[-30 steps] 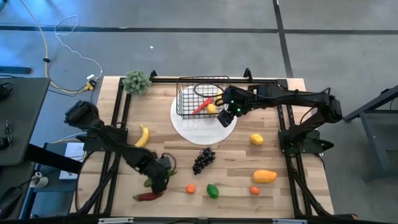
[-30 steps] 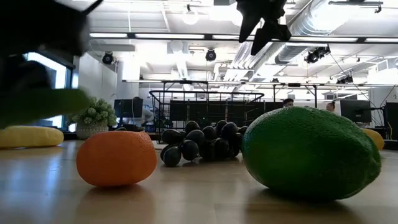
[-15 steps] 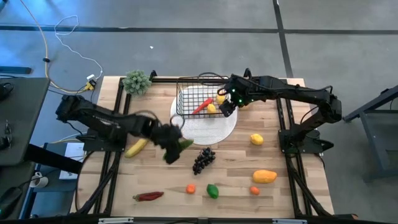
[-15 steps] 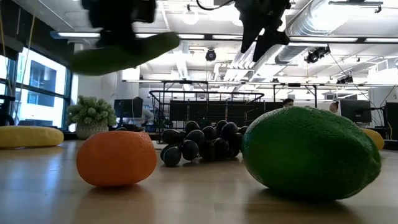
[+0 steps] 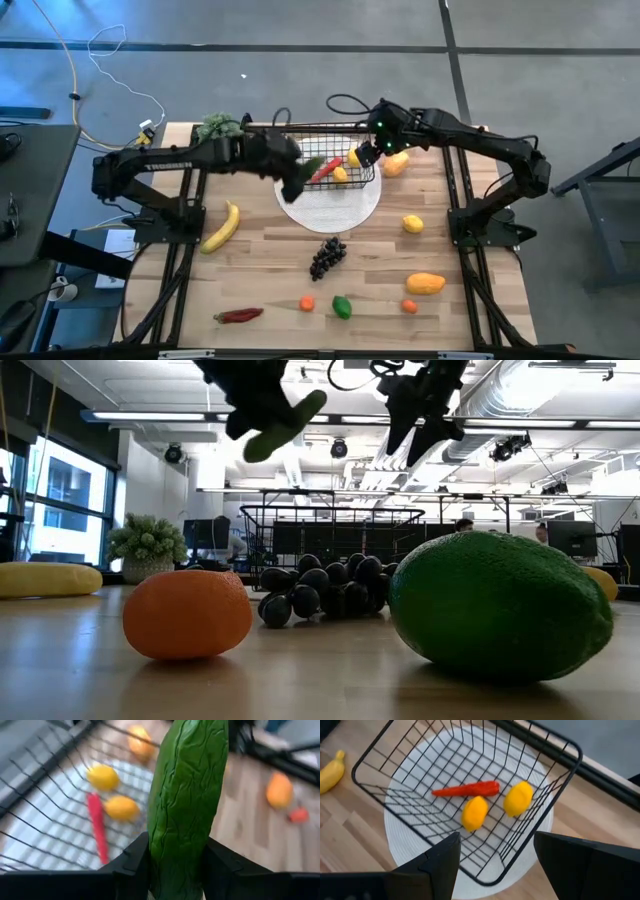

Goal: Build produce basket
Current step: Put the green cucumber into the black wire basket

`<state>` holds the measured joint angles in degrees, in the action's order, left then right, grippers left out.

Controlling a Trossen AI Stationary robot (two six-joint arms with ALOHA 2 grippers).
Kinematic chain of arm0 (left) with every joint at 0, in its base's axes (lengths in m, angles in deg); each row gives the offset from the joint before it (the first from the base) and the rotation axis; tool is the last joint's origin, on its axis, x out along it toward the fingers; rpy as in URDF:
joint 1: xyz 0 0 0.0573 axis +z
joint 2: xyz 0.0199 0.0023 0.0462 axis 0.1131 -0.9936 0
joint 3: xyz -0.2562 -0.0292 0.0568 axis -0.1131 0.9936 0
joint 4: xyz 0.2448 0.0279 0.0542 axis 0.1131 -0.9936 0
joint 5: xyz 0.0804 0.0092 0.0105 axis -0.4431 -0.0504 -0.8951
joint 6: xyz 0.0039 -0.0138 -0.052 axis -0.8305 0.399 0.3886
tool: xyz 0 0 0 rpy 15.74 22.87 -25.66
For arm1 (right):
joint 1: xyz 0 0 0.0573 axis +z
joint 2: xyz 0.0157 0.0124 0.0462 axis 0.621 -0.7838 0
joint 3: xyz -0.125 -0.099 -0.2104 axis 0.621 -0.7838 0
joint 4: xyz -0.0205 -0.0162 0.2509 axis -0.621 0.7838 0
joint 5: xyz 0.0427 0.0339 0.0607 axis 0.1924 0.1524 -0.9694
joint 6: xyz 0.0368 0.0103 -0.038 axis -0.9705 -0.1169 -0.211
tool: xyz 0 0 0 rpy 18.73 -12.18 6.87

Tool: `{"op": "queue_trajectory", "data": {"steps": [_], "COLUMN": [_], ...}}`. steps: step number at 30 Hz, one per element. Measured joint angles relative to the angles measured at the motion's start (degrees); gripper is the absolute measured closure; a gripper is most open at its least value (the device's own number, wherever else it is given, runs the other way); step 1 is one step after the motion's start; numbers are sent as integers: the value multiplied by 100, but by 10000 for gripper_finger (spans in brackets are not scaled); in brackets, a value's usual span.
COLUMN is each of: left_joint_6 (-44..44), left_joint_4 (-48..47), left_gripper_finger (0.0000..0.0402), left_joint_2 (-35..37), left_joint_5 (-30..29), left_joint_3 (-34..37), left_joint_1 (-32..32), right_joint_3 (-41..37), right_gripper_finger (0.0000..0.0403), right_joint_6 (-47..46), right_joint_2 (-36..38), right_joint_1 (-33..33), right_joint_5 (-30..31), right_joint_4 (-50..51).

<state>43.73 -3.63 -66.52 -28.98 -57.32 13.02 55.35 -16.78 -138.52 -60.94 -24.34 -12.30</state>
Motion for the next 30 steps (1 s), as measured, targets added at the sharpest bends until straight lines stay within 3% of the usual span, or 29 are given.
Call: {"op": "queue_trajectory", "data": {"steps": [6, 11, 21, 30], "left_joint_6": [-196, -348, -1127, -1151], "left_joint_4": [816, 1347, 2235, 2291], "left_gripper_finger": [288, 288, 287, 285], "left_joint_2": [-122, -310, -1041, -1799], "left_joint_5": [23, 71, 63, 132], "left_joint_3": [0, 2, 2, 4], "left_joint_1": [632, 928, 987, 1009], "right_joint_3": [0, 0, 0, 0], "right_gripper_finger": [169, 169, 169, 169], "right_joint_6": [-10, -269, -1467, -2414], "right_joint_2": [0, 0, 0, 0], "right_joint_1": [-112, -109, 154, 609], "right_joint_5": [29, 421, 489, 486], "right_joint_4": [-319, -228, 382, 581]}}
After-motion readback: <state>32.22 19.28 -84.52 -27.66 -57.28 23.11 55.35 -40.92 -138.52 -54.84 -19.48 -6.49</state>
